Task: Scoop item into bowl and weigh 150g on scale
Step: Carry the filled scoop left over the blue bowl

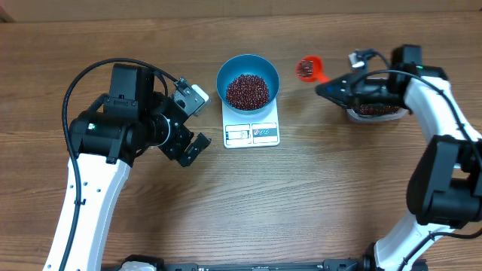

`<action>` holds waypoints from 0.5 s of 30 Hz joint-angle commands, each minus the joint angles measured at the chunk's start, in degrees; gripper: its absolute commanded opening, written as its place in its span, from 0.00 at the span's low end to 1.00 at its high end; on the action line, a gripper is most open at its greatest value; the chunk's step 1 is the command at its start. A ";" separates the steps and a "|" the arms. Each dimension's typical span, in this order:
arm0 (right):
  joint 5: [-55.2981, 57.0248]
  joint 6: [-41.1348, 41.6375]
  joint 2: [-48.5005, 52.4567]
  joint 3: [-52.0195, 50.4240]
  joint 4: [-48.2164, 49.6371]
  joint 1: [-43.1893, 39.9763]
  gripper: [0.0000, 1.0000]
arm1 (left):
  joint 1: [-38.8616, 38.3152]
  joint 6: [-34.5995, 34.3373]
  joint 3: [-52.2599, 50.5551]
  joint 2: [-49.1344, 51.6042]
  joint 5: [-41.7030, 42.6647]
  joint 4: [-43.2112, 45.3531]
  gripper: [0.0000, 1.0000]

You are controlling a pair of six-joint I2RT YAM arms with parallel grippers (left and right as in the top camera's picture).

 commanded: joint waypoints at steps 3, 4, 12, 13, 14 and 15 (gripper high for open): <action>-0.96 6.82 0.15 1.81 8.44 6.01 0.04 | -0.04 1.29 0.92 0.42 0.79 0.00 1.00; -0.52 6.82 0.15 1.81 10.36 7.02 0.04 | -0.04 1.29 0.92 0.42 0.79 0.00 1.00; 11.19 4.52 0.15 1.81 21.46 14.01 0.04 | -0.04 1.29 0.92 0.42 0.79 0.00 1.00; 13.20 3.10 0.15 1.81 21.64 14.58 0.04 | -0.04 1.29 0.92 0.42 0.79 0.00 1.00; 15.08 1.40 0.15 1.81 21.73 15.15 0.04 | -0.04 1.29 0.92 0.42 0.79 0.00 1.00; 16.79 -0.20 0.15 1.81 21.70 15.65 0.04 | -0.04 1.29 0.92 0.42 0.79 0.00 1.00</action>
